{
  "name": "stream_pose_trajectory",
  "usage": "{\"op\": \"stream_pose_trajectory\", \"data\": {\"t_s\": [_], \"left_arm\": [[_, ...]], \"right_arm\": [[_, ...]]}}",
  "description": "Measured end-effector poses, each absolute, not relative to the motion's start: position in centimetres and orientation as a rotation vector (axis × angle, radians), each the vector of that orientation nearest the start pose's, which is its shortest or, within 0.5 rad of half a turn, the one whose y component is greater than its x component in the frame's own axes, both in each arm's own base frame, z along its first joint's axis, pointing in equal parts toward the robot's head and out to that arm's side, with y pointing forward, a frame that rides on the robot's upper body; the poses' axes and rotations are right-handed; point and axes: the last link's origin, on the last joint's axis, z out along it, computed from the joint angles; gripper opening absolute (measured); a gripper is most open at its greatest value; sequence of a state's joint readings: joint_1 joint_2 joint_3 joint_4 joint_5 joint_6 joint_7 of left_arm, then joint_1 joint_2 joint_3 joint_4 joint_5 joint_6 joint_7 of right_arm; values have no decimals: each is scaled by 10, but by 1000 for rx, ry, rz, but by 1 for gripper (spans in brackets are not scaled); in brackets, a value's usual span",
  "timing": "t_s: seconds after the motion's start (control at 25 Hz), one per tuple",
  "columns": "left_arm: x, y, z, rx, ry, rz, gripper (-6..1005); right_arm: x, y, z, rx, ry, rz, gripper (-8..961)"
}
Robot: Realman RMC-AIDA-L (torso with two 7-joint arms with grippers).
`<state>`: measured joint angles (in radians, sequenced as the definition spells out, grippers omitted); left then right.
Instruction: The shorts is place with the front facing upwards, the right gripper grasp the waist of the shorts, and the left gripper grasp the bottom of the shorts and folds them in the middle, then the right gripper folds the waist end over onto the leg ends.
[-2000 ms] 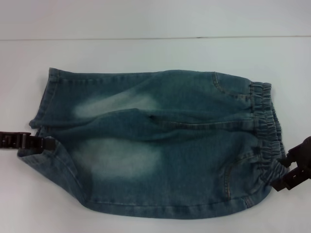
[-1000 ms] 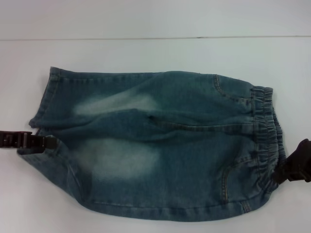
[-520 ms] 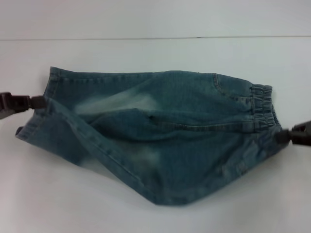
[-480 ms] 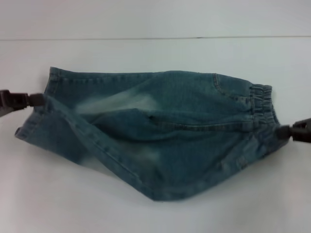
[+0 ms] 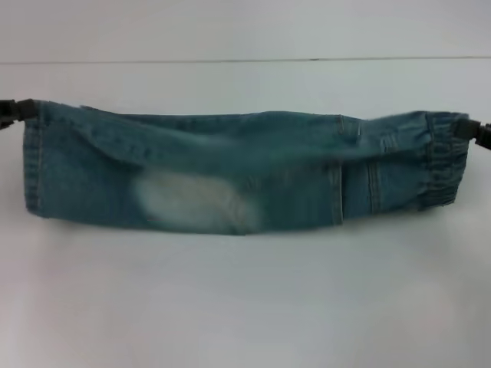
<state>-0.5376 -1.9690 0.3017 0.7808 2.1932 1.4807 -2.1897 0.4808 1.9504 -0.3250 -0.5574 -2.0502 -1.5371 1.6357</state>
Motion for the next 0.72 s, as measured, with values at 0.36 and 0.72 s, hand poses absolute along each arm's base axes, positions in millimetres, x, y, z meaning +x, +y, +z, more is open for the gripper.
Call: {"op": "stream_pose_trajectory", "data": {"t_s": [0.36,0.72], "left_arm": [[-333,368,93,-1912,-1525,-726,13],[-324,381,82,-1943,-1432,-694,13]], "right_arm": [[328,353,52,-2153,1089,790,18],[321,372,40,-2138,1001,717,17]]}}
